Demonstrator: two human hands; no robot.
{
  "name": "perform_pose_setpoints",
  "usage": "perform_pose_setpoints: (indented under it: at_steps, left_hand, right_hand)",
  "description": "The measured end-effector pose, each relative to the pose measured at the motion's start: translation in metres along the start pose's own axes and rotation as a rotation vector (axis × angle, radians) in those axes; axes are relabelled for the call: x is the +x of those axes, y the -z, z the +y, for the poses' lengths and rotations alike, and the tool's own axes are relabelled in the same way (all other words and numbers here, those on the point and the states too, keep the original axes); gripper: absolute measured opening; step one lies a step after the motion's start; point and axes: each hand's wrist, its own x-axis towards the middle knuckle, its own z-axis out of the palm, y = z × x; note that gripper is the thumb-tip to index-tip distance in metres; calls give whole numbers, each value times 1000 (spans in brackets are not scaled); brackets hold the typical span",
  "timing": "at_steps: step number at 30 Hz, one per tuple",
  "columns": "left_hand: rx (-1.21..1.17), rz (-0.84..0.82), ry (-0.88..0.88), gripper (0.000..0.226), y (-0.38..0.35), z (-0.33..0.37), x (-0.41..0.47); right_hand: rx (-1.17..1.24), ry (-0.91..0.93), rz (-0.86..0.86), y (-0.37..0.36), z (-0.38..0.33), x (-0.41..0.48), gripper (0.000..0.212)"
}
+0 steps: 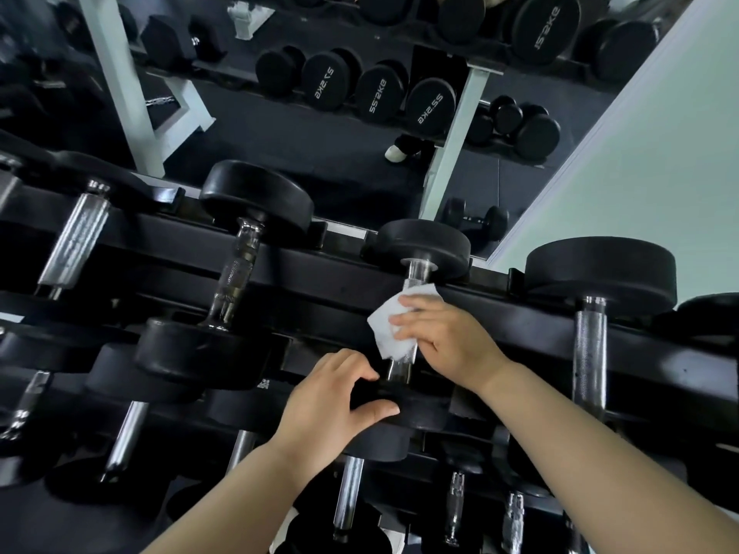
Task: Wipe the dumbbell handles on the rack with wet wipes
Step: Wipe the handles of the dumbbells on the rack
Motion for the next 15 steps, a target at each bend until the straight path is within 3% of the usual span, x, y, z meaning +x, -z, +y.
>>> perform_pose_setpoints:
  at_steps: [5, 10, 13, 15]
  left_hand:
    - [-12, 135, -83, 46, -6, -7, -3]
    - [-25, 141, -92, 47, -7, -10, -2]
    - [-7, 156, -111, 36, -9, -11, -3]
    - [-3, 164, -112, 33, -10, -11, -4]
  right_hand:
    - [-8, -142, 117, -3, 5, 13, 40]
    - [125, -122, 0, -6, -13, -23, 40]
    - [68, -61, -12, 2, -12, -22, 37]
    - [52, -150, 4, 2, -4, -4, 33]
